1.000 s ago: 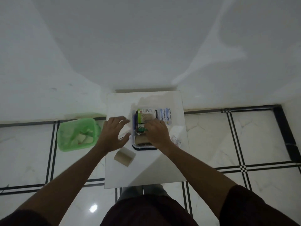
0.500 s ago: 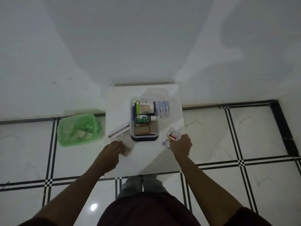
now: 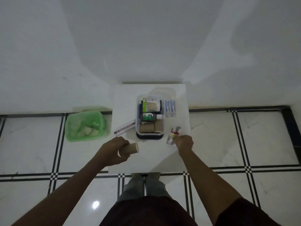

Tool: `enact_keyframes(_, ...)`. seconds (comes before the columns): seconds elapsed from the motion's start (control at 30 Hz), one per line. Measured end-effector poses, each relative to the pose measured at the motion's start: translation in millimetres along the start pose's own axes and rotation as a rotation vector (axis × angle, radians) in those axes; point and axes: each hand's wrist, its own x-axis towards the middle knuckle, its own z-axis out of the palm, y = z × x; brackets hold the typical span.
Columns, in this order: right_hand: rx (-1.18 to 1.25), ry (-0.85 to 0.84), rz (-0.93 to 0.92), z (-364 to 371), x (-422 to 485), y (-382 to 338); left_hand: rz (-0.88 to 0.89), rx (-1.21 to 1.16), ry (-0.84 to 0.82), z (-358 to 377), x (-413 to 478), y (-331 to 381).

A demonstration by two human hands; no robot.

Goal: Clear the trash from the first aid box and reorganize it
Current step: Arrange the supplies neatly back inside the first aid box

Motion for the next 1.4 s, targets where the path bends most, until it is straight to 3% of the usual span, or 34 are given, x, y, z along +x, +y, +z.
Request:
enact_keyframes(0.13,0.021,0.095,-0.193,-13.7,-7.3,-6.8,0.109,0.001,0.236,-21.5,9.9,12.6)
enact_keyframes(0.23,-0.014,0.199,-0.362,-21.8,-14.8,-13.9,0.129,0.088,0.306,-33.2,47.9,27.4)
enact_keyframes(0.43,0.055,0.35,-0.578,-30.3,-19.8,-31.8,0.067,0.271,0.067,-36.9,110.9,55.9)
enact_keyframes(0.53,0.061,0.357,-0.638,-32.6,-22.4,-43.0,0.063,0.337,-0.113,-33.8,123.7,69.3)
enact_keyframes(0.6,0.052,0.333,-0.721,-31.0,-24.0,-48.9,0.077,0.357,-0.143,-27.7,125.0,68.8)
enact_keyframes(0.73,-0.091,0.31,-1.004,-19.5,-32.4,-62.9,0.185,0.39,-0.023,-17.2,119.8,54.9)
enact_keyframes(0.8,-0.201,0.326,-1.147,-9.3,-38.0,-70.4,0.2,0.317,0.113,-14.4,112.3,46.2)
enact_keyframes(0.93,-0.535,0.373,-1.403,15.4,-39.6,-72.6,-0.075,0.081,0.371,-14.9,90.9,20.2)
enact_keyframes(1.1,-0.771,0.425,-1.38,30.6,-32.4,-71.1,-0.305,0.03,0.198,-4.2,74.5,-13.5)
enact_keyframes(1.23,-0.847,0.316,-1.318,36.0,-22.9,-67.4,-0.466,0.087,-0.01,6.0,83.5,-23.7)
enact_keyframes(1.4,-0.803,0.214,-1.306,18.2,-14.6,-72.5,-0.468,0.197,-0.08,8.0,94.3,-32.5)
